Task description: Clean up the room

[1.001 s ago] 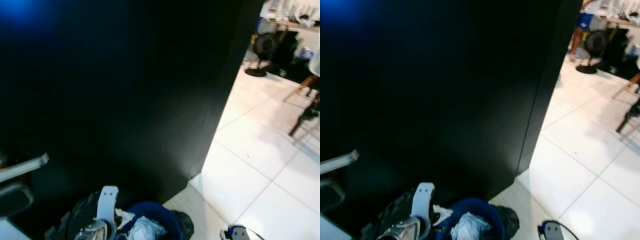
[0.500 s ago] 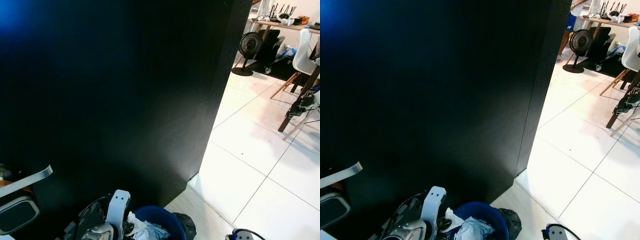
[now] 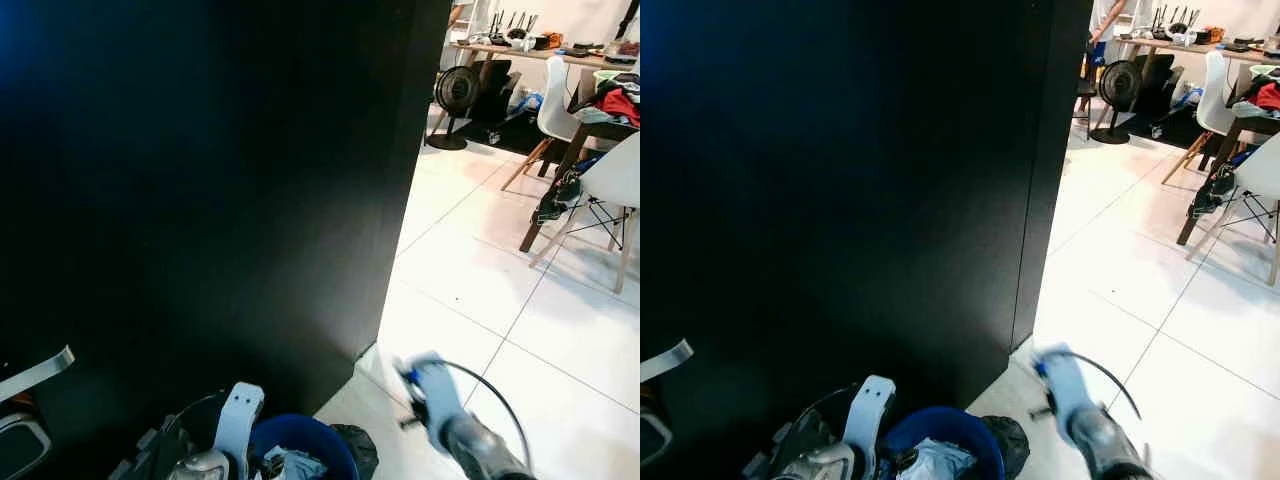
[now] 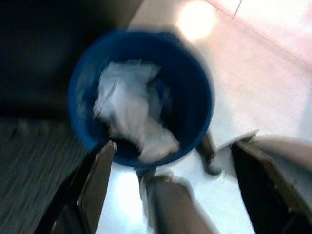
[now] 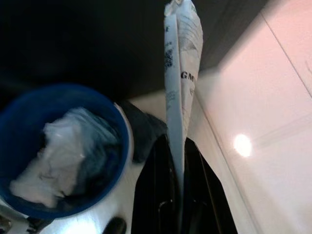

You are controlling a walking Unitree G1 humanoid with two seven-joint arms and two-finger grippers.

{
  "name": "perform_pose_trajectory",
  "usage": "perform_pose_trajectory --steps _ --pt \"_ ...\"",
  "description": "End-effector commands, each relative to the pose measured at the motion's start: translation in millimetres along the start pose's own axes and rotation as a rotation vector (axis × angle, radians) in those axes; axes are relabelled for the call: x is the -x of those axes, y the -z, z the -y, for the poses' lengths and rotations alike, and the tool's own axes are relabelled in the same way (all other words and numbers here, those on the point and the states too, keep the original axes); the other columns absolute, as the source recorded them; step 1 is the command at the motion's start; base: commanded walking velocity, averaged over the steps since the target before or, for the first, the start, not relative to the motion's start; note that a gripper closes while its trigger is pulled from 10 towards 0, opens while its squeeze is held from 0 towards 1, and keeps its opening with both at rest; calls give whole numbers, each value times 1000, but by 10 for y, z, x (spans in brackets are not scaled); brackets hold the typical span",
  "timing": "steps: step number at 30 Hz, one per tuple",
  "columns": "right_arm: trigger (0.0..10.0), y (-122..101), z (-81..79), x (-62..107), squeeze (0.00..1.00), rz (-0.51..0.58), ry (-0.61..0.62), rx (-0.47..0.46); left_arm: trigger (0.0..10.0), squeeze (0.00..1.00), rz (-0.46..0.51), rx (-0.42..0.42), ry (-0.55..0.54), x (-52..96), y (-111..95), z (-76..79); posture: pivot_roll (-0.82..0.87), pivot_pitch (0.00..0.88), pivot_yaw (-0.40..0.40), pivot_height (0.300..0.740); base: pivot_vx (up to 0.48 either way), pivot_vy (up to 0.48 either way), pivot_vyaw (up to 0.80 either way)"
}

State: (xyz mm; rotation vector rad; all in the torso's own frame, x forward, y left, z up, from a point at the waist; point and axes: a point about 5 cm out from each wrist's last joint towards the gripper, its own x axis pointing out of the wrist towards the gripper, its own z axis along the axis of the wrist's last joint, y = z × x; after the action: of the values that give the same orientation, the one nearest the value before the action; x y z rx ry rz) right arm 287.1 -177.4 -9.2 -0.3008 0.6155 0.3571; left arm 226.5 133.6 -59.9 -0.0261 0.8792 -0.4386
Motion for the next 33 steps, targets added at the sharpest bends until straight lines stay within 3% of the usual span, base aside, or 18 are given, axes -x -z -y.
perform_pose_trajectory --steps 1,3,4,5,6,11,15,20,25,26,28,33 --pt "10000 -120 -69 -40 0 32 -41 58 10000 1000 -28 -15 -25 29 82 -51 109 0 -25 731 0 0 0" --pt "10000 -349 -184 -106 0 84 -104 113 10000 1000 -46 -16 -42 49 157 -71 113 0 -27 731 0 0 0" --pt "10000 -399 -236 -125 0 86 -137 122 10000 933 -48 -20 -50 55 172 -79 120 0 -30 731 0 0 569" --pt "10000 -399 -236 -125 0 86 -137 122 10000 933 -48 -20 -50 55 172 -79 120 0 -30 731 0 0 569" --pt "10000 -425 -312 -146 0 67 -179 165 10000 0 -47 -29 -74 63 178 -103 128 0 -33 731 0 0 800" --pt "10000 -438 -487 -193 0 -2 -234 280 10000 0 -31 -66 -226 120 175 -264 153 0 -42 731 0 0 800" --pt "10000 -378 -487 -206 0 -70 -188 282 10000 0 -20 -88 -322 173 175 -379 164 0 -46 731 0 0 800" --pt "10000 -297 -469 -199 0 -126 -168 252 10000 0 -33 -109 -356 203 217 -422 174 0 -50 731 0 0 320" --pt "10000 -42 -596 -148 0 -265 -290 261 10000 0 -52 -136 -395 232 268 -459 174 0 -50 731 0 0 0" --pt "10000 -3 -627 -138 957 -290 -316 271 10000 0 -52 -137 -397 233 269 -460 174 0 -50 731 0 0 0" --pt "10000 16 -646 -133 1000 -304 -331 277 10000 0 -51 -138 -400 233 270 -459 174 0 -50 731 0 0 0" --pt "10000 61 -704 -127 1000 -342 -338 286 10000 0 -59 -144 -406 239 293 -462 189 0 -46 731 0 0 0"
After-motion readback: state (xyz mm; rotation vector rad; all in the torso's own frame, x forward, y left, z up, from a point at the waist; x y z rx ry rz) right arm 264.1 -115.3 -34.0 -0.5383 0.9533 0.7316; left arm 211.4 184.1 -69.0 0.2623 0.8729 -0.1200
